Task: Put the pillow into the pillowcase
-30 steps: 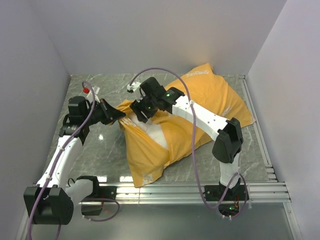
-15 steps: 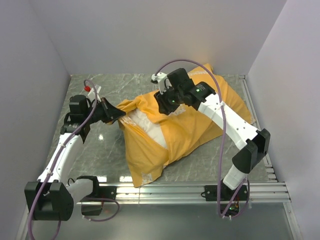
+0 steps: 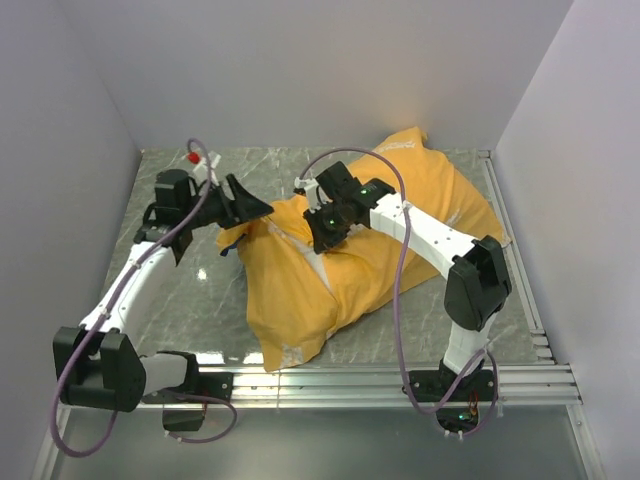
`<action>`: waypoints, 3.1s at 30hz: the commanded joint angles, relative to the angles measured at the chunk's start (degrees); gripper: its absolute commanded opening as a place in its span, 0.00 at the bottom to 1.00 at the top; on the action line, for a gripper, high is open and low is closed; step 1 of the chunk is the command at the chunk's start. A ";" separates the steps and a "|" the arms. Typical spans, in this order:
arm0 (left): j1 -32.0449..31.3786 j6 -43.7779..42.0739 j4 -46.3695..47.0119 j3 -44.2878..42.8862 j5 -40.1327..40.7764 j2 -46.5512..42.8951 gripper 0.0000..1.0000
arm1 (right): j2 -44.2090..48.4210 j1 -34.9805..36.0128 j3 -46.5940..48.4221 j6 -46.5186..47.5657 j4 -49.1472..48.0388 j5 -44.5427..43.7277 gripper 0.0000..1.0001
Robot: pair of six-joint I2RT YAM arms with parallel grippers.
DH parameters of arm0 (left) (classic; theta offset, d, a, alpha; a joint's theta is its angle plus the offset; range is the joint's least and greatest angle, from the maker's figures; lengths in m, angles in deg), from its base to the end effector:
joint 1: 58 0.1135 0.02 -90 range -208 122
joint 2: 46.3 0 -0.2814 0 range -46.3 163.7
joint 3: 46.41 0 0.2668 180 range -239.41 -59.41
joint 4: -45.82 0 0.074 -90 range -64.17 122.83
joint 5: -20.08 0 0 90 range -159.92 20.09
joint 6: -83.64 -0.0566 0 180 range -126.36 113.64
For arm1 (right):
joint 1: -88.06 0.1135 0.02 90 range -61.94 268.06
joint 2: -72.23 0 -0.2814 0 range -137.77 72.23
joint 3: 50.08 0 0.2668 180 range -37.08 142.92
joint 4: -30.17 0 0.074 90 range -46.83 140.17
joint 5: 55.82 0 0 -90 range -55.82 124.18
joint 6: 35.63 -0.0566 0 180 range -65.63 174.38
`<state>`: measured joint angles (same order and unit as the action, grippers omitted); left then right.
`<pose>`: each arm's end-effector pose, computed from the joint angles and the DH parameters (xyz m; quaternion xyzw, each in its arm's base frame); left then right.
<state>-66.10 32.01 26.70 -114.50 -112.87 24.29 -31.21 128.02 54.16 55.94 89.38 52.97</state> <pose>0.2919 -0.0805 0.3247 -0.0024 0.7968 -0.4846 0.3610 0.3095 0.2831 0.2822 -0.3781 0.8719 0.2366 0.2020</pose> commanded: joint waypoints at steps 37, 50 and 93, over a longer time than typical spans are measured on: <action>-2.89 -5.59 -5.47 7.45 9.29 0.07 0.62 | 0.00 3.72 8.86 -5.16 3.88 1.00 0.44; -2.89 -9.18 -6.26 5.70 3.59 -4.93 0.01 | -0.10 4.07 15.81 -4.46 5.82 0.28 0.00; 26.55 -32.65 -30.42 -30.08 -2.22 5.00 0.92 | -19.35 -2.61 41.91 -31.45 -33.36 1.34 0.00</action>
<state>-40.18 4.86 5.30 -145.23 -113.62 31.30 -51.51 126.38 90.97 25.91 64.01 59.35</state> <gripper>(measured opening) 0.911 0.008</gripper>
